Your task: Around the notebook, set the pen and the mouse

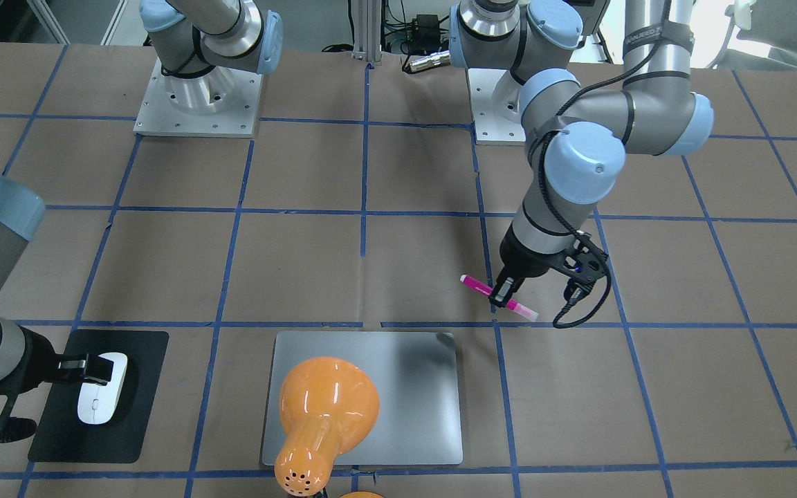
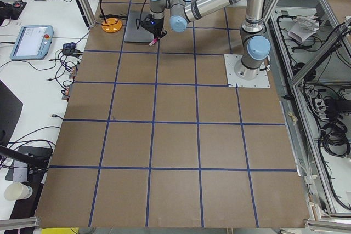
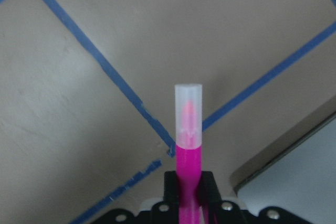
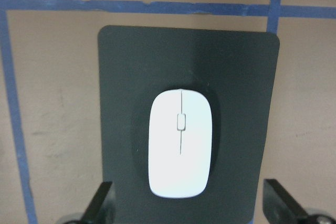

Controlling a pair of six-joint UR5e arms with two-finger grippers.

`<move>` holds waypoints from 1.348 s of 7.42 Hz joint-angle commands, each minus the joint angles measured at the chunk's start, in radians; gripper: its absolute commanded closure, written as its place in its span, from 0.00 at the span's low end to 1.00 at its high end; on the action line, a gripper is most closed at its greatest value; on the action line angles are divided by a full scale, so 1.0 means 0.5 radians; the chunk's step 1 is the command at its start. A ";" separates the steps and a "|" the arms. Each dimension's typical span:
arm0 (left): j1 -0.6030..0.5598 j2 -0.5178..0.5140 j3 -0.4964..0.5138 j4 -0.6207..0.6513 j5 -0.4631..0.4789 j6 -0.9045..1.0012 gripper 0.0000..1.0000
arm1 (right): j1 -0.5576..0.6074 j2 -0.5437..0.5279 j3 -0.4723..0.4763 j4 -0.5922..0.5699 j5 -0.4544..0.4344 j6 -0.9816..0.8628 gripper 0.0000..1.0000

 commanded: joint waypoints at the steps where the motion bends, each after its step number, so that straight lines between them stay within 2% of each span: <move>1: -0.242 -0.046 -0.005 0.013 -0.013 -0.538 1.00 | 0.080 -0.244 -0.003 0.228 0.022 0.065 0.00; 3: -0.343 -0.129 -0.002 0.061 -0.096 -0.778 1.00 | 0.142 -0.541 0.001 0.571 0.053 0.087 0.00; 5: -0.435 -0.242 0.007 0.267 -0.090 -1.066 1.00 | 0.267 -0.750 0.046 0.713 0.086 0.286 0.00; 7: -0.534 -0.301 0.016 0.298 -0.081 -1.263 1.00 | 0.475 -0.990 0.266 0.668 0.074 0.432 0.00; 8: -0.552 -0.310 0.016 0.340 -0.090 -1.303 1.00 | 0.531 -0.997 0.359 0.589 0.065 0.558 0.00; 10: -0.604 -0.332 0.016 0.356 -0.099 -1.453 1.00 | 0.498 -0.981 0.345 0.524 0.099 0.507 0.00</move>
